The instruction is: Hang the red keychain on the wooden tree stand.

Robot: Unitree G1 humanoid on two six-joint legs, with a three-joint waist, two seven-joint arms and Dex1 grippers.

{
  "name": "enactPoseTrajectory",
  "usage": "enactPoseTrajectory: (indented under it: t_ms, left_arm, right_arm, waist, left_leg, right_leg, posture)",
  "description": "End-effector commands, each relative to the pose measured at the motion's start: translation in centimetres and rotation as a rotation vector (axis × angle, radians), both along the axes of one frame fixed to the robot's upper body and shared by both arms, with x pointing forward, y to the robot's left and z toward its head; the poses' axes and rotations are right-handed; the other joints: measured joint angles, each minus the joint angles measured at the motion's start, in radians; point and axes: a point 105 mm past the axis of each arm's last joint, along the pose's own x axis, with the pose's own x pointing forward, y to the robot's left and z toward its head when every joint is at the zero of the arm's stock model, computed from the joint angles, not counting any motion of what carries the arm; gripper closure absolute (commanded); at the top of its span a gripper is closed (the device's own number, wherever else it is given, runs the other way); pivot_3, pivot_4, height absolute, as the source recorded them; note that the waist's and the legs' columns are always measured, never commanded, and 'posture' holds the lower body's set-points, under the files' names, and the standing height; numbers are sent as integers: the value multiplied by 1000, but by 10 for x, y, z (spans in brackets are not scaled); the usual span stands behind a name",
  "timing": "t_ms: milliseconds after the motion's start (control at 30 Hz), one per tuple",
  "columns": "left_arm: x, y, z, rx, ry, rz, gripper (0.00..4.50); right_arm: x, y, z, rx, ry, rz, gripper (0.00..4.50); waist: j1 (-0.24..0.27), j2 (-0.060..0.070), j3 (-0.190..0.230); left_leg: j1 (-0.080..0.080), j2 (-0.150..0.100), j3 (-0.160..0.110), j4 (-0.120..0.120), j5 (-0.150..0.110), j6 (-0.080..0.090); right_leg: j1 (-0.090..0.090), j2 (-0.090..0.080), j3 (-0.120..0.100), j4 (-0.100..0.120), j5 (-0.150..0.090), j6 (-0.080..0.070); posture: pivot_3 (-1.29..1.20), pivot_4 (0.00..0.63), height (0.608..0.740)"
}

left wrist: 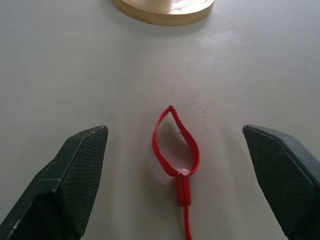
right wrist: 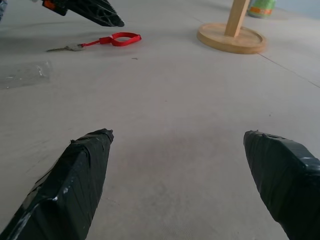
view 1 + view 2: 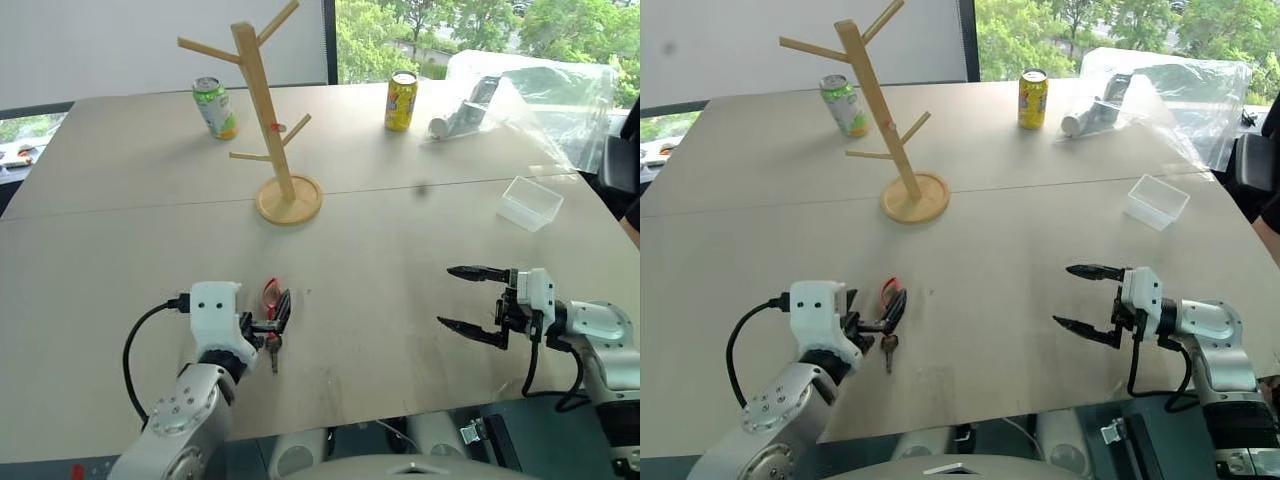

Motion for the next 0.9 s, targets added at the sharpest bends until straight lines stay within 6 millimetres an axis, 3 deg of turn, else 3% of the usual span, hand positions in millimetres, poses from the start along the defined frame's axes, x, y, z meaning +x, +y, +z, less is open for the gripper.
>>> enactPoseTrajectory:
  t_ms: [33, 367, 900]
  left_arm:
    - [-4, -8, 5, 1, 25, -29, 0]
    - [-6, -9, 3, 13, 82, -42, 0]
    - [-6, -9, -7, 73, 207, -40, 0]
  right_arm:
    - [-6, 5, 0, -23, -66, 68, 9]
    - [-19, 8, -11, 5, 4, 149, 9]
    - [-16, 11, -8, 40, 22, 130, 9]
  waist:
    - [1, 0, 0]
    - [5, 0, 0]
    - [15, 0, 0]
  left_leg:
    - [0, 0, 0, 0, 0, 0]
    - [1, 0, 0, 0, 0, 0]
    - [1, -1, 0, 1, 0, 0]
  right_leg:
    - [0, 0, 0, 0, 0, 0]
    - [1, 0, 0, 0, 2, -3]
    - [1, -1, 0, 0, 2, -4]
  posture:
    - [0, 150, 740]
    - [0, 150, 740]
    - [0, 150, 740]
